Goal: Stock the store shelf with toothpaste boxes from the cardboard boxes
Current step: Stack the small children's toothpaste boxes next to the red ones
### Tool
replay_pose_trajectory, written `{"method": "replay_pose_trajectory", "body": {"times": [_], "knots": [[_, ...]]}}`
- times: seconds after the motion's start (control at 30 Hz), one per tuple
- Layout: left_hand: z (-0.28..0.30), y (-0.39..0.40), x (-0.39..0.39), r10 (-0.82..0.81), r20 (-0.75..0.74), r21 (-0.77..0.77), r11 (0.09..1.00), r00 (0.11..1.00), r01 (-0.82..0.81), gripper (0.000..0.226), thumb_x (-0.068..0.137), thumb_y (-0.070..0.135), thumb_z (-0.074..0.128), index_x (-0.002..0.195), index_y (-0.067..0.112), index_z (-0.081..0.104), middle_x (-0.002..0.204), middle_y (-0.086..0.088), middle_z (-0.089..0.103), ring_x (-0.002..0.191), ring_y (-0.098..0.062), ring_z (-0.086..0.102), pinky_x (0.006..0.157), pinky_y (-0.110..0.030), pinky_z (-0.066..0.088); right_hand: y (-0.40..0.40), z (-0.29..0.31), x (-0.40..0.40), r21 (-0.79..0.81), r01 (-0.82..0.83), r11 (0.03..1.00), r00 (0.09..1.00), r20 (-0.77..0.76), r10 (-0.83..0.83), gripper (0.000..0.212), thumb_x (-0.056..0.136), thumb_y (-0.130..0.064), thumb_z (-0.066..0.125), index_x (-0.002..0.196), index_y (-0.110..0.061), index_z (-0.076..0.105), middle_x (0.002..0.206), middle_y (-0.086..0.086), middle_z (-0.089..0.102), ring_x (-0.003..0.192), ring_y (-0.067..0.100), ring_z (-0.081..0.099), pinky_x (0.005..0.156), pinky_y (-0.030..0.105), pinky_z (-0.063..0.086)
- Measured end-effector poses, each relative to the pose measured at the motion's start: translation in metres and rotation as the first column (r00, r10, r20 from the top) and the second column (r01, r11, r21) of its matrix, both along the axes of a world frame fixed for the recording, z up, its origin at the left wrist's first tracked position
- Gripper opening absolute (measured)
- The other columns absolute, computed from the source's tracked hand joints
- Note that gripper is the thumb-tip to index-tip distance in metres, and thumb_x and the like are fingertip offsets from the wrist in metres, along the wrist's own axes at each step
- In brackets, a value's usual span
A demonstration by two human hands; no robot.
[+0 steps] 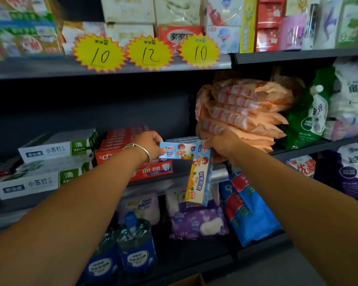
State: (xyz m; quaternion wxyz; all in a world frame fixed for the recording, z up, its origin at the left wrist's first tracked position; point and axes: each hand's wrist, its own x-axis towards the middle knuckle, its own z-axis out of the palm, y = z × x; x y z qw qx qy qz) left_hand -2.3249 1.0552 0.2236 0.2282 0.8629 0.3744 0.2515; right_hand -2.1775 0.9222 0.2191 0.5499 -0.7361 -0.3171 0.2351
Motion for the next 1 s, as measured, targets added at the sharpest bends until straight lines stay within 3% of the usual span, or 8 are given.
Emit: {"method": "replay_pose_trajectory", "body": {"times": [0.1, 0.2, 0.37, 0.53, 0.73, 0.83, 1.0], "knots": [[0.002, 0.008, 0.012, 0.008, -0.005, 0.049, 0.999, 1.0, -0.008, 0.017, 0.081, 0.012, 0.071, 0.093, 0.016, 0.059, 0.106, -0.008, 0.066, 0.09, -0.021, 0.062, 0.08, -0.032, 0.054, 0.006, 0.0, 0.01, 0.004, 0.046, 0.999, 0.999, 0.02, -0.046, 0.02, 0.087, -0.014, 0.065, 0.096, 0.0, 0.055, 0.095, 0.018, 0.069, 0.065, 0.021, 0.064, 0.049, 0.028, 0.049], [0.004, 0.014, 0.025, 0.032, -0.003, 0.071, 0.997, 0.999, -0.032, 0.018, 0.082, 0.012, 0.07, 0.091, 0.016, 0.055, 0.107, -0.009, 0.066, 0.092, -0.021, 0.063, 0.077, -0.03, 0.054, 0.012, -0.001, 0.021, -0.01, 0.108, 0.994, 0.992, 0.069, -0.107, 0.02, 0.086, -0.017, 0.067, 0.092, -0.001, 0.057, 0.094, 0.016, 0.067, 0.057, 0.016, 0.056, 0.044, 0.025, 0.041], [0.004, 0.025, 0.048, 0.077, -0.022, 0.07, 0.995, 0.997, -0.076, 0.018, 0.081, 0.012, 0.07, 0.094, 0.014, 0.058, 0.111, -0.01, 0.064, 0.101, -0.023, 0.062, 0.079, -0.028, 0.052, 0.021, -0.005, 0.042, 0.017, 0.156, 0.988, 0.987, 0.023, -0.157, 0.019, 0.086, -0.015, 0.066, 0.093, -0.001, 0.054, 0.098, 0.019, 0.069, 0.069, 0.026, 0.062, 0.049, 0.028, 0.048], [0.001, 0.042, 0.071, 0.104, -0.108, 0.104, 0.99, 0.989, -0.093, 0.025, 0.082, 0.011, 0.067, 0.106, 0.009, 0.061, 0.114, -0.011, 0.063, 0.103, -0.025, 0.061, 0.081, -0.029, 0.051, 0.034, -0.012, 0.061, 0.045, 0.21, 0.977, 0.978, -0.024, -0.209, 0.024, 0.086, -0.014, 0.066, 0.072, -0.007, 0.048, 0.098, 0.022, 0.068, 0.085, 0.033, 0.068, 0.062, 0.035, 0.056], [-0.009, 0.054, 0.098, 0.125, -0.21, 0.148, 0.985, 0.97, -0.095, 0.027, 0.084, 0.011, 0.064, 0.11, 0.003, 0.062, 0.113, -0.015, 0.064, 0.101, -0.028, 0.062, 0.082, -0.033, 0.054, 0.044, -0.023, 0.078, 0.025, 0.26, 0.965, 0.965, -0.03, -0.259, 0.027, 0.087, -0.014, 0.064, 0.069, -0.008, 0.046, 0.099, 0.021, 0.067, 0.079, 0.029, 0.065, 0.063, 0.037, 0.056], [-0.014, 0.059, 0.108, 0.132, -0.289, 0.169, 0.982, 0.948, -0.085, 0.03, 0.085, 0.016, 0.064, 0.113, 0.005, 0.06, 0.114, -0.014, 0.063, 0.099, -0.026, 0.062, 0.069, -0.027, 0.048, 0.049, -0.029, 0.085, 0.016, 0.254, 0.967, 0.966, -0.05, -0.253, 0.024, 0.088, -0.014, 0.064, 0.073, -0.008, 0.045, 0.101, 0.02, 0.066, 0.075, 0.028, 0.063, 0.06, 0.035, 0.055], [-0.024, 0.066, 0.117, 0.151, -0.354, 0.183, 0.979, 0.923, -0.091, 0.031, 0.086, 0.017, 0.063, 0.113, 0.003, 0.06, 0.114, -0.015, 0.062, 0.099, -0.027, 0.061, 0.067, -0.025, 0.044, 0.057, -0.036, 0.09, -0.014, 0.227, 0.974, 0.972, -0.06, -0.227, 0.023, 0.089, -0.014, 0.063, 0.103, -0.002, 0.05, 0.101, 0.02, 0.065, 0.068, 0.025, 0.062, 0.054, 0.032, 0.054]]}}
